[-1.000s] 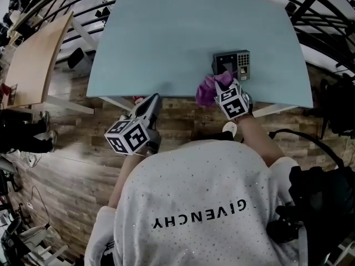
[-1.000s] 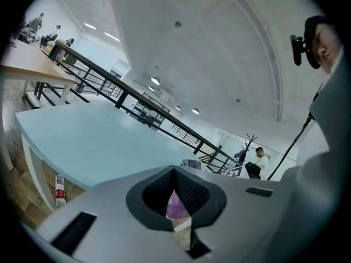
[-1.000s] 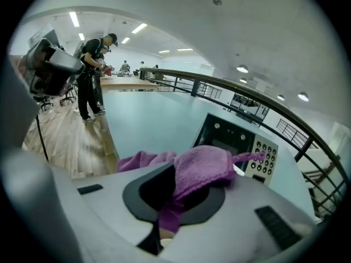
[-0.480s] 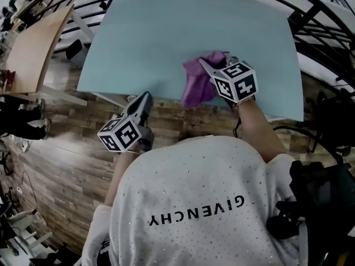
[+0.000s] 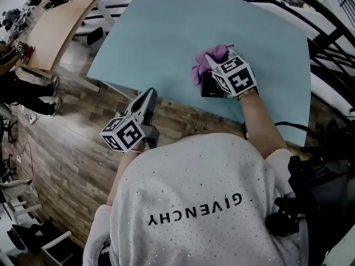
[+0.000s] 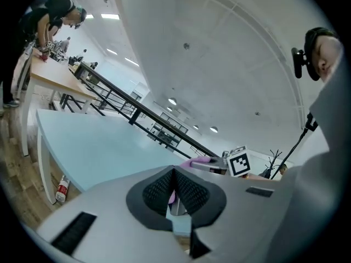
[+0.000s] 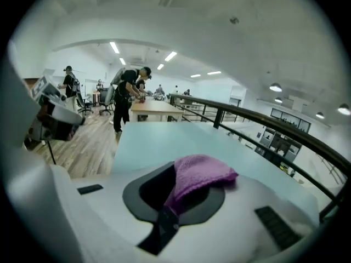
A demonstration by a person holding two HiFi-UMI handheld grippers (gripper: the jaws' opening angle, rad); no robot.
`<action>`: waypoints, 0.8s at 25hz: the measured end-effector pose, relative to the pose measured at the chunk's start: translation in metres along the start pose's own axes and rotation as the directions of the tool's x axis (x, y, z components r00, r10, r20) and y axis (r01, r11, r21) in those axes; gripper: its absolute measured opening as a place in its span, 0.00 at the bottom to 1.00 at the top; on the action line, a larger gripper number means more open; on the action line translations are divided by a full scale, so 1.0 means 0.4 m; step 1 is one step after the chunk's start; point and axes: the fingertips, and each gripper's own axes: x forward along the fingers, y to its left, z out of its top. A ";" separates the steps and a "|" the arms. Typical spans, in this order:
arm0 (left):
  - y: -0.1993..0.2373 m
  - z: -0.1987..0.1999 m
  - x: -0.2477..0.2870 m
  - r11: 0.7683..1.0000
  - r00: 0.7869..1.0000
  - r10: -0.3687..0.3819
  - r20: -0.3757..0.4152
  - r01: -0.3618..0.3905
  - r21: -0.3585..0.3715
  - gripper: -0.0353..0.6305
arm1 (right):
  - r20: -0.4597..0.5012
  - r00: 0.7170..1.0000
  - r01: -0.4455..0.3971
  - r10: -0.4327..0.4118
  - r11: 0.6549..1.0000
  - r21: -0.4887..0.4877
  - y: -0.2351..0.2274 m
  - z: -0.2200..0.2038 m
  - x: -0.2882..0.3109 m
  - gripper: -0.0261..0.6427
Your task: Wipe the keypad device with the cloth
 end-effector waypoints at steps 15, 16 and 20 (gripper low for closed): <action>-0.080 -0.107 0.077 0.999 0.999 0.045 -0.012 -0.045 -0.025 0.05 | -0.088 0.993 0.078 -0.075 0.996 0.032 -0.142 -0.250 -0.043 0.07; -0.085 -0.113 0.085 0.999 0.999 0.047 -0.011 -0.047 -0.025 0.05 | -0.080 0.994 0.078 -0.074 0.996 0.045 -0.151 -0.257 -0.048 0.07; -0.111 -0.124 0.102 0.997 0.998 0.063 -0.004 -0.064 -0.036 0.05 | -0.064 0.997 0.052 -0.047 0.995 0.088 -0.175 -0.274 -0.068 0.07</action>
